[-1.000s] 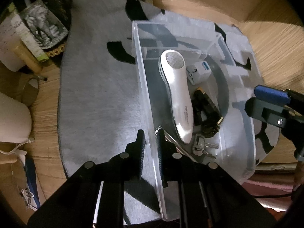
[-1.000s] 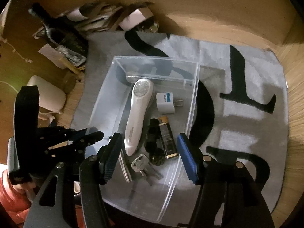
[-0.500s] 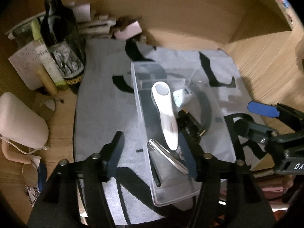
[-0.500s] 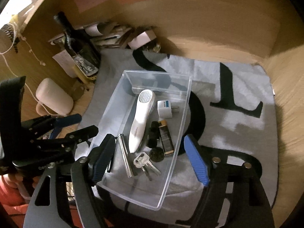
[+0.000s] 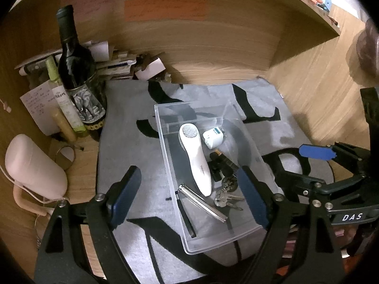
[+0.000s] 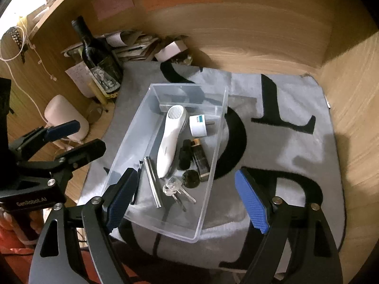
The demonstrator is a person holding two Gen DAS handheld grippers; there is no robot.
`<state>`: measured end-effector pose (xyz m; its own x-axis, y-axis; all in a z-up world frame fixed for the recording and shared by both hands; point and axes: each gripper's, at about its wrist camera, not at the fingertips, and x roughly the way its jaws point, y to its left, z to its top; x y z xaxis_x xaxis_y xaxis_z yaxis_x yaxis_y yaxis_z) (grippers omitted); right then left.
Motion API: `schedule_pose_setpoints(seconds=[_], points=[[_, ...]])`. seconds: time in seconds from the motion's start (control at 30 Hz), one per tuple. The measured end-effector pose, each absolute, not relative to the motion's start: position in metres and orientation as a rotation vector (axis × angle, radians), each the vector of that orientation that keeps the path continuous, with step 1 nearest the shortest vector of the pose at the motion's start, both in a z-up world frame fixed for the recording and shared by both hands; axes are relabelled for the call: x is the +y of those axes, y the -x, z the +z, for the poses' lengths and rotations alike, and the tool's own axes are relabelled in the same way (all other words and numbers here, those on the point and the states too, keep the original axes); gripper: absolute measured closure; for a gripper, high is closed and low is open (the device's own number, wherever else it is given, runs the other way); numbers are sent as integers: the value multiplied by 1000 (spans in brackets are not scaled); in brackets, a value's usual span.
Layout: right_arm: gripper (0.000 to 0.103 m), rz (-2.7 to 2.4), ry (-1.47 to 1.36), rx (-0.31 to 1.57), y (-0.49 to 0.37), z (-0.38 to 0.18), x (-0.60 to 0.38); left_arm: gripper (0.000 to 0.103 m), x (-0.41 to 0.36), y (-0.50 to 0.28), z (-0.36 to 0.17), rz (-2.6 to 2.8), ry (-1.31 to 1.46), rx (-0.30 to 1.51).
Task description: Organize rigid objects
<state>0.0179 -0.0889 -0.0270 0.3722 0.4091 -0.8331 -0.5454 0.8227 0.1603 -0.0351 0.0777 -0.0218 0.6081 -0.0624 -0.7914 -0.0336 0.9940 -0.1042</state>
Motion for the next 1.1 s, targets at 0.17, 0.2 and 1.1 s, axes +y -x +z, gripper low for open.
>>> schedule_pose_setpoints(seconds=[0.17,0.2,1.1], points=[[21,606,140,1027,-18,-28,-90,19,75,35,-22,-19,105,920],[21,605,139,1027,-18,-28,-90,19,75,35,-22,-19,104,920],[21,597,139,1030,-14,-26,-84,19,75,39,-23,-21,109,925]])
